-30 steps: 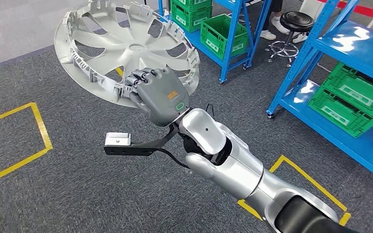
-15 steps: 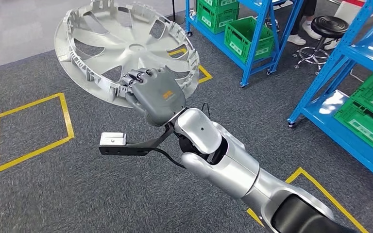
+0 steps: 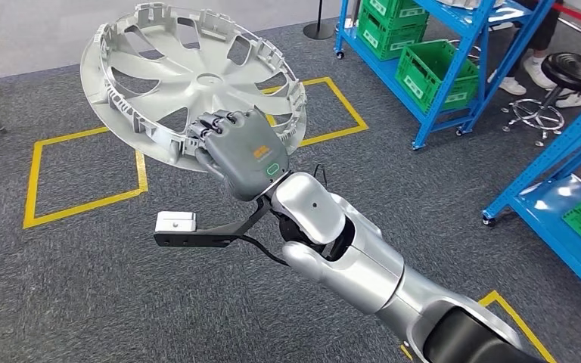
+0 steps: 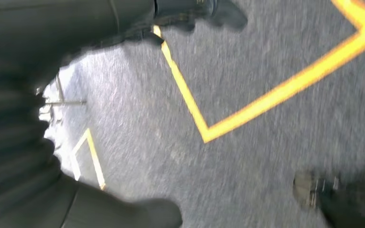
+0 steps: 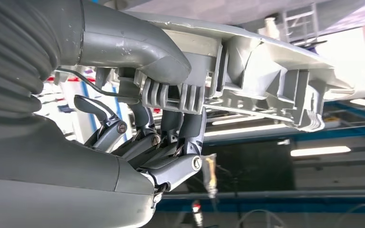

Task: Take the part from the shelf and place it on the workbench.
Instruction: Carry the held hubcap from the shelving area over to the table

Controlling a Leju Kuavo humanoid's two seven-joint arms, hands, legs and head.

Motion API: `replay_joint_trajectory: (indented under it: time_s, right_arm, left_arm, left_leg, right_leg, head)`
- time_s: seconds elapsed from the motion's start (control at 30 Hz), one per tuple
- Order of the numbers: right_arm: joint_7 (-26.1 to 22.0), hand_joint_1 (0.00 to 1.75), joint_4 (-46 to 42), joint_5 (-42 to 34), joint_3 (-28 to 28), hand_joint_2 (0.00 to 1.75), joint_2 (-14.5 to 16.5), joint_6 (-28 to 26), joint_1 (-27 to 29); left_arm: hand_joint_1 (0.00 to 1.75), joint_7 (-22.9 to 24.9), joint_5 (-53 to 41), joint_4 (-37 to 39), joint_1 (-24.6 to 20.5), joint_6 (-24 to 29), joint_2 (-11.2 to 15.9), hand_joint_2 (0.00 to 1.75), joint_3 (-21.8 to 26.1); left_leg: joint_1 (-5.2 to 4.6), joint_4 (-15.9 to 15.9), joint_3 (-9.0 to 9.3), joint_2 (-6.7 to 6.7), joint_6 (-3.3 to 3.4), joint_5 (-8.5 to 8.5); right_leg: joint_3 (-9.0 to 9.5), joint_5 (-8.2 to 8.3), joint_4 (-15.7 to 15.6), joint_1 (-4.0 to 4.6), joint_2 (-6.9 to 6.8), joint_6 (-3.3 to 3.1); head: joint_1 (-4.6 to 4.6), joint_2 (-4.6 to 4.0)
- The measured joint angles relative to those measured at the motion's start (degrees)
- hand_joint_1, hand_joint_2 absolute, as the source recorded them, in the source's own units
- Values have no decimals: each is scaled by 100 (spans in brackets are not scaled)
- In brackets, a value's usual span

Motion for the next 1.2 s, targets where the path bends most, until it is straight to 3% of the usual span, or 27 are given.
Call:
replay_joint_trajectory:
  time_s: [0.03, 0.07, 0.1, 0.17, 0.23, 0.3, 0.37, 0.43, 0.5, 0.57, 0.6, 0.67, 0.73, 0.77, 0.87, 0.9, 0.93, 1.0, 1.07, 1.1, 1.13, 1.2]
  right_arm:
    - [-15, 175, 15, -3, 0, 175, -2, 7, 0]
    - [-28, 175, 32, -8, 0, 175, -4, 13, 0]
    - [-36, 175, 47, -14, -1, 175, -4, 16, -2]
    - [-38, 175, 65, -29, -1, 175, -4, 16, -7]
    - [-41, 175, 69, -36, -1, 175, -9, 0, -12]
    - [-46, 175, 69, -37, -1, 175, -21, -21, -13]
    - [-39, 175, 68, -36, -1, 175, -31, -32, -10]
    - [-27, 175, 66, -27, -1, 175, -37, -42, -6]
    - [-21, 175, 64, -9, -1, 175, -58, -58, 4]
    - [-20, 175, 64, 7, -1, 175, -87, -66, 20]
    - [-16, 175, 64, 10, -1, 175, -95, -66, 25]
    - [-5, 175, 63, 14, -1, 175, -100, -64, 28]
    - [4, 175, 50, 16, -1, 175, -102, -63, 28]
    - [4, 175, 39, 16, -1, 175, -104, -62, 28]
    - [5, 175, 8, 17, -1, 175, -111, -65, 27]
    - [5, 175, -2, 17, -1, 175, -113, -66, 26]
    - [5, 175, -12, 17, -1, 175, -116, -66, 25]
    - [9, 175, -24, 17, -2, 175, -133, -66, 30]
    - [14, 175, -25, 18, -3, 175, -158, -66, 50]
    - [18, 175, -25, 18, -3, 175, -168, -66, 60]
    - [23, 175, -25, 17, -3, 175, -173, -66, 67]
    - [31, 175, -26, 17, -3, 175, -176, -66, 70]
  left_arm:
    - [0, -4, 0, -1, -2, 0, 2, 175, 2]
    - [0, -7, -1, -1, -3, 1, 2, 175, 3]
    - [0, -9, -1, -1, -4, 1, 2, 175, 4]
    - [0, -16, -1, 1, 0, 3, -9, 175, 4]
    - [0, -26, -1, 2, 0, 6, -32, 175, 4]
    - [0, -37, -2, 2, 5, 15, -46, 175, 4]
    - [0, -40, -4, 4, 18, 22, -51, 175, 4]
    - [0, -29, -19, 8, 21, 25, -62, 175, 4]
    - [0, -12, -47, 10, 8, 26, -72, 175, 4]
    - [0, -1, -68, 10, -3, 25, -75, 175, 4]
    - [0, 3, -73, 10, -4, 24, -75, 175, 4]
    - [0, 13, -83, 9, -7, 22, -73, 175, 4]
    - [0, 20, -94, 9, -25, 22, -81, 175, 4]
    - [0, 20, -97, 9, -35, 22, -86, 175, 4]
    - [0, 21, -102, 8, -42, 22, -89, 175, 4]
    - [0, 21, -103, 7, -41, 22, -89, 175, 4]
    - [0, 22, -104, 6, -41, 22, -87, 175, 4]
    - [0, 22, -105, 3, -46, 22, -83, 175, 4]
    - [0, 21, -105, 0, -51, 22, -79, 175, 4]
    - [0, 21, -105, -1, -52, 22, -79, 175, 4]
    - [0, 21, -105, -1, -50, 22, -78, 175, 4]
    - [0, 22, -105, 1, -48, 22, -86, 175, 4]
  left_leg:
    - [-6, 3, -2, -61, 7, -1]
    - [-11, 8, -3, -130, 10, -2]
    - [-13, 14, -2, -199, 9, -1]
    - [-11, 29, -3, -337, 0, 0]
    - [-14, 48, -31, -451, -46, 8]
    - [-2, 39, -69, -542, -126, 35]
    - [18, 22, -91, -585, -204, 53]
    - [5, 241, -203, -389, -253, -93]
    - [-2, 885, -502, -111, -290, -426]
    - [12, 1471, -770, -16, -323, -626]
    - [20, 1500, -774, 2, -335, -583]
    - [37, 917, -451, 98, -351, -263]
    - [17, 246, -84, 257, -308, -44]
    - [5, 78, 0, 299, -264, -14]
    - [-13, 38, -5, 180, -117, -13]
    - [-11, 30, 0, 134, -76, -7]
    - [-3, 21, 7, 89, -38, 3]
    - [1, 14, 5, -2, 10, 10]
    - [-12, 18, -3, -117, 26, 11]
    - [-19, 22, -4, -182, 27, 12]
    - [-23, 26, -3, -250, 24, 14]
    - [-20, 36, -7, -371, 9, 20]
  right_leg:
    - [-181, -112, 348, 0, 31, -2]
    - [-290, -123, 532, 1, 43, -9]
    - [-292, -24, 493, 0, 52, -23]
    - [4, 386, -185, -1, 138, -70]
    - [314, 643, -873, 0, 317, -109]
    - [388, 672, -1063, 22, 375, -135]
    - [411, 715, -1112, 26, 271, -193]
    - [453, 756, -1183, 4, 161, -261]
    - [471, 762, -1205, 6, 47, -294]
    - [472, 752, -1198, 13, -79, -304]
    - [474, 745, -1193, 12, -137, -303]
    - [479, 721, -1169, 6, -235, -275]
    - [476, 684, -1135, 29, -315, -218]
    - [477, 670, -1125, 44, -350, -188]
    - [498, 638, -1120, 43, -429, -95]
    - [484, 587, -1063, 27, -375, -59]
    - [420, 480, -903, 12, -277, -28]
    - [116, 131, -244, -1, -49, 1]
    - [-239, -116, 454, 4, 27, -7]
    - [-300, -83, 544, 7, 40, -24]
    - [-245, 62, 394, 9, 58, -48]
    - [111, 469, -398, 10, 221, -110]
  head:
    - [4, 0]
    - [5, 0]
    - [5, 0]
    - [9, 1]
    - [12, 1]
    - [18, 1]
    - [22, 1]
    - [-1, 1]
    - [-23, 1]
    - [-23, 1]
    - [-22, 1]
    - [-24, 0]
    - [-16, 0]
    - [-7, 0]
    - [12, 0]
    - [13, 0]
    - [19, 1]
    - [36, 1]
    - [44, 0]
    - [45, 0]
    - [45, 0]
    - [44, 0]
